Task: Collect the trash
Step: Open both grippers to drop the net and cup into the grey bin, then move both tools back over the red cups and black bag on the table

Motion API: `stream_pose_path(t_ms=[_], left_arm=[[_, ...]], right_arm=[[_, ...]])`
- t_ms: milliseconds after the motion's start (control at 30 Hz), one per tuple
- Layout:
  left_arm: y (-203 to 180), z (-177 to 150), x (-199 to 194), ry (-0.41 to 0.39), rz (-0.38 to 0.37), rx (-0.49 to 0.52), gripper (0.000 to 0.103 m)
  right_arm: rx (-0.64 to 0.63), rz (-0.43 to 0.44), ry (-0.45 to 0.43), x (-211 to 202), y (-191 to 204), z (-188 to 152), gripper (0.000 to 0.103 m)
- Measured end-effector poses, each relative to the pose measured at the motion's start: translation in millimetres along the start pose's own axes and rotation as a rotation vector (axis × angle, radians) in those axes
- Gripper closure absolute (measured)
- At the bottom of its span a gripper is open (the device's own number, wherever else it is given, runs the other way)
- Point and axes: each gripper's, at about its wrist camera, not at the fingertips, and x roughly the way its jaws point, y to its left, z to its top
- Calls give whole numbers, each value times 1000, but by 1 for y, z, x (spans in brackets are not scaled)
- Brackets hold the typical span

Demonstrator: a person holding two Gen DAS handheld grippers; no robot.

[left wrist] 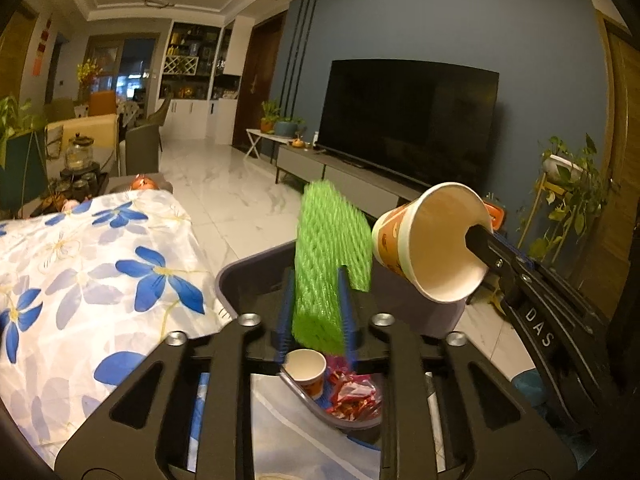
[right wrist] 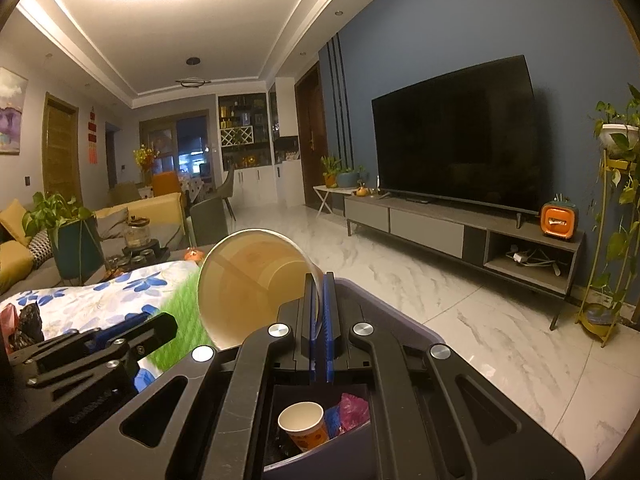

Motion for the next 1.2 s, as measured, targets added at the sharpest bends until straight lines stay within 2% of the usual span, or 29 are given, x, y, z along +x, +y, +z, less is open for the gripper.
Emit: stream_pose_path(t_ms=[100,167,233,300,333,367,433,467,567,900,967,1200], left_arm=[[4,0,-3,-6,-13,-21,54],[7,0,-6,-19,3,-30,46],[10,1,-11,-34,20,-53,33],[15,1,-16,-51,38,-83,26],[18,1,-21,-63,53,-101,22],[21,1,-25,-72,67,-111,21],[27,-1,-34,-92,94,-129,17],[27,-2,-39,-100,112,-134,16],[35,-3,-57,-138,180,-155,12],[64,-12,-122,-190,315,-277,6],[70,-16,-137,-194,325,-291,6],[95,-30,-192,-207,428,-332,6]], right_arm=[[6,3,18,5,0,-3,99],[8,4,26,7,0,-4,99],[9,10,37,9,0,-5,99],[5,10,44,10,1,-6,99],[5,13,45,11,1,-6,93],[6,17,47,10,3,-7,87],[11,18,42,10,3,-7,60],[11,16,37,9,3,-7,57],[1,12,27,5,6,-7,56],[-4,31,5,-21,10,-9,33],[-13,45,10,-26,14,-10,33],[-53,117,0,-47,43,-11,29]])
